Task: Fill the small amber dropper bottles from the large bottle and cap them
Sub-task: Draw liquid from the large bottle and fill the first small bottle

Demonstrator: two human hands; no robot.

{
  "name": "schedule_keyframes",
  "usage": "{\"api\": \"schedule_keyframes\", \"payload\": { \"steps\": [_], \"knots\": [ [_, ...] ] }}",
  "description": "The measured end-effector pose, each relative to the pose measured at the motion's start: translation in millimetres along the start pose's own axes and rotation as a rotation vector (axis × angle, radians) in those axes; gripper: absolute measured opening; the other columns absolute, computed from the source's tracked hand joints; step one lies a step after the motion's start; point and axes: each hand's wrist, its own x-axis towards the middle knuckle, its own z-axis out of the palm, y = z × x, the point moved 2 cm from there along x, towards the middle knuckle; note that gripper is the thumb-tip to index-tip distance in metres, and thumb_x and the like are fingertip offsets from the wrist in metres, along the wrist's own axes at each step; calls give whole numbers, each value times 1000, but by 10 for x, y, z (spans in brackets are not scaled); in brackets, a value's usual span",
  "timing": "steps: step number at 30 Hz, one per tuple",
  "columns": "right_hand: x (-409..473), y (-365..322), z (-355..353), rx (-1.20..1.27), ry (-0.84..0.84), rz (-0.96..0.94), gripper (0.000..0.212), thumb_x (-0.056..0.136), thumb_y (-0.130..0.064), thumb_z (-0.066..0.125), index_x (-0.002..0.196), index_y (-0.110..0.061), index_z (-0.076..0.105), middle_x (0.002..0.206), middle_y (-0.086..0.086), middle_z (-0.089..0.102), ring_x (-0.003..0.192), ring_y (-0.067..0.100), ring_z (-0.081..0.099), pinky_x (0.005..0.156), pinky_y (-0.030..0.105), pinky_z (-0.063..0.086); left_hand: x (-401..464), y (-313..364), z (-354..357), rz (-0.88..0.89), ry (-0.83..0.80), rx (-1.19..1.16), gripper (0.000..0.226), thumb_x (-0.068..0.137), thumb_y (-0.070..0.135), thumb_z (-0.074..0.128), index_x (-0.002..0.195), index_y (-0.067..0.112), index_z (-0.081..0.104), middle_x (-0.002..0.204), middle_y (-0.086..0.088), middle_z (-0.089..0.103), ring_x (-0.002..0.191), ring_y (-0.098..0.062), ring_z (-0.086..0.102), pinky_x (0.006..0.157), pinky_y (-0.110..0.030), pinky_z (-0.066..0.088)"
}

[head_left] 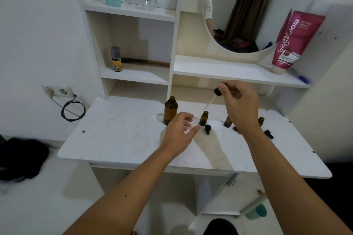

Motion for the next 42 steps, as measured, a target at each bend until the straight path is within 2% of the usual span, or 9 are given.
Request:
{"api": "schedule_keyframes", "payload": {
  "steps": [4,9,13,18,22,28,35,39,42],
  "knots": [
    [30,153,-70,-22,15,0,19,99,-29,71,111,-16,77,97,-7,77,92,4,72,85,14,55,159,25,173,13,-15,14,45,93,34,76,133,22,57,130,7,62,110,-7,62,96,-25,56],
    [46,286,-34,-33,6,-10,12,99,-25,72,107,-17,76,94,-8,76,88,-1,71,80,7,51,350,18,289,16,-19,28,49,94,32,76,137,19,58,134,4,63,115,-10,62,101,-31,55],
    [41,346,34,-13,-16,-8,4,98,-23,72,102,-24,73,93,-9,76,87,-4,70,75,10,54,436,14,345,28,-54,67,47,93,30,76,136,18,61,125,6,68,105,-8,65,98,-29,56],
    [34,430,158,-54,-57,-34,8,97,-20,73,95,-13,76,86,-6,77,83,-3,70,77,5,49,472,-2,350,44,-62,95,29,95,26,74,123,19,70,108,9,74,97,-6,66,95,-30,55],
    [11,483,227,-110,-64,-31,12,95,-14,75,84,-10,76,79,-6,76,78,-3,68,74,3,45,470,-28,357,53,-69,78,26,95,24,74,120,20,72,105,11,74,97,-5,68,94,-31,57],
    [47,497,258,-90,-126,63,11,98,-25,72,94,-15,76,83,-11,77,79,-5,69,74,3,46,468,-30,359,36,-71,69,27,95,24,74,122,20,71,109,10,75,100,-6,68,97,-31,56],
    [46,516,322,-128,-120,102,13,95,-20,75,83,-17,76,78,-10,76,73,-6,66,68,2,44,470,-41,363,7,-74,46,28,95,24,74,122,20,71,108,9,76,100,-7,70,98,-35,57],
    [45,460,321,-116,-152,79,12,100,-24,70,96,-16,78,82,-11,77,79,-6,68,72,1,46,468,-21,350,-23,-73,21,29,94,25,75,122,19,71,109,8,76,100,-8,70,98,-35,57],
    [44,370,259,-104,-122,39,10,101,-23,68,102,-17,75,84,-17,74,82,-12,67,76,0,46,442,-19,341,-35,-82,6,41,93,31,76,131,19,66,117,6,74,107,-8,68,102,-32,55]
  ]
}}
